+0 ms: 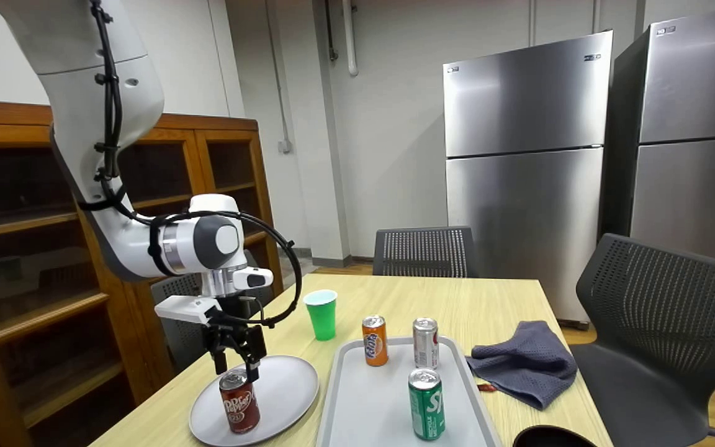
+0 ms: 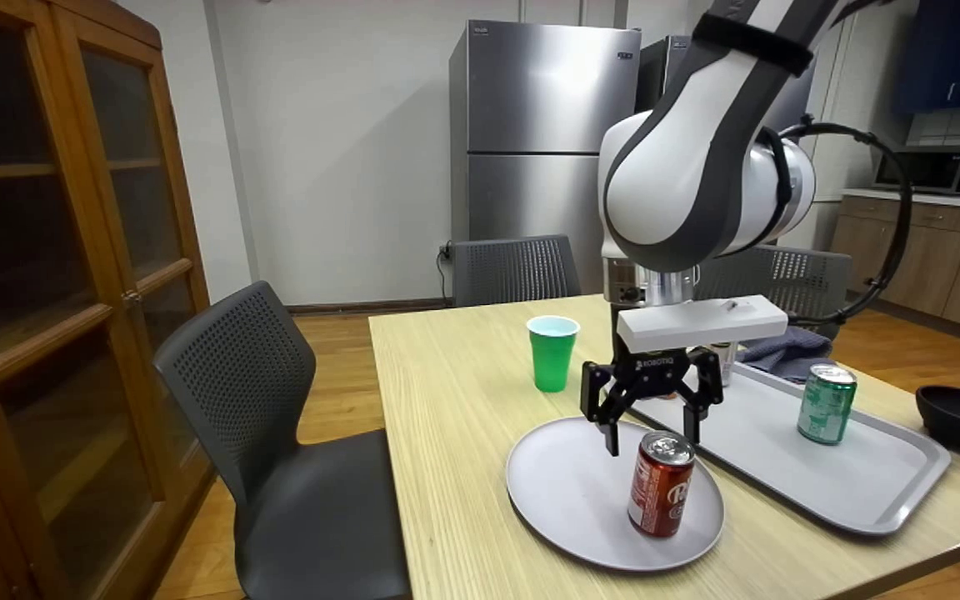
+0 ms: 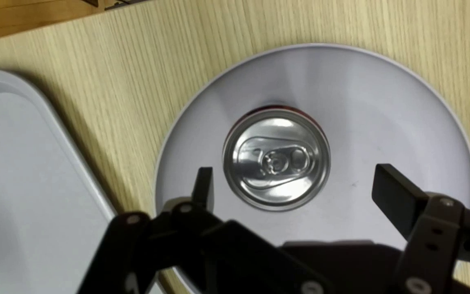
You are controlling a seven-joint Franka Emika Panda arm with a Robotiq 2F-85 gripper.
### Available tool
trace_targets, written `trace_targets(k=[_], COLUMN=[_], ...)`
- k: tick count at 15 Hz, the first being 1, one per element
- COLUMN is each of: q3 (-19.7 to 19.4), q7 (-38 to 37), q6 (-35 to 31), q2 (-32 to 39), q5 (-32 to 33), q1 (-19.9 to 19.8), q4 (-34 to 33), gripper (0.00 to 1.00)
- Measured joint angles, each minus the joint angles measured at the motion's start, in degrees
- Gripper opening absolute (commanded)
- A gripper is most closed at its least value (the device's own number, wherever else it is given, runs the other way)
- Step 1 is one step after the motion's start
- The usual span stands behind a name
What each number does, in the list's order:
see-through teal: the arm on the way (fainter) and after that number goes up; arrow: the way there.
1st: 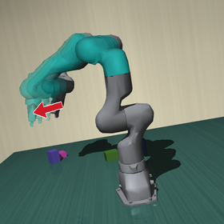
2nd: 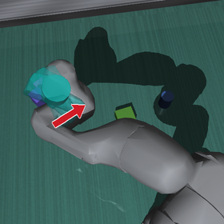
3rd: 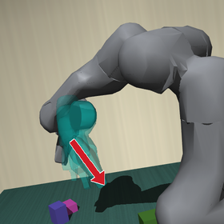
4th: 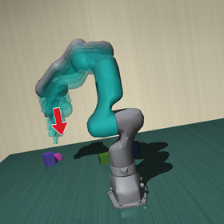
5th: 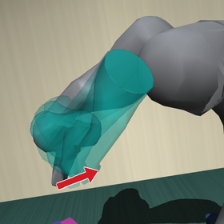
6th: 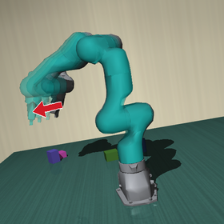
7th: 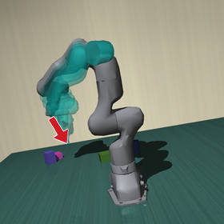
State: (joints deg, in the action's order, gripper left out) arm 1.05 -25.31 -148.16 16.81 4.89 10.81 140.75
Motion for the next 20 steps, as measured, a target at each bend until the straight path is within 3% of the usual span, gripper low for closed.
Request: trace_targets(k=[7, 9, 13, 20], q3=[-0.4, -0.5, -0.8, -1.4], q7=[-1.9, -2.1, -2.1, -2.1], q6=[0.0, 0.0, 0.1, 0.1], q2=[1.0, 1.3, 1.4, 1.0], q5=[0.0, 0.0, 0.0, 0.0], q1=[0.5, 0.6, 0.6, 0.6], q4=[0.0, 0.0, 0.0, -0.1], gripper=[1.00, 0.74, 0.42, 0.39])
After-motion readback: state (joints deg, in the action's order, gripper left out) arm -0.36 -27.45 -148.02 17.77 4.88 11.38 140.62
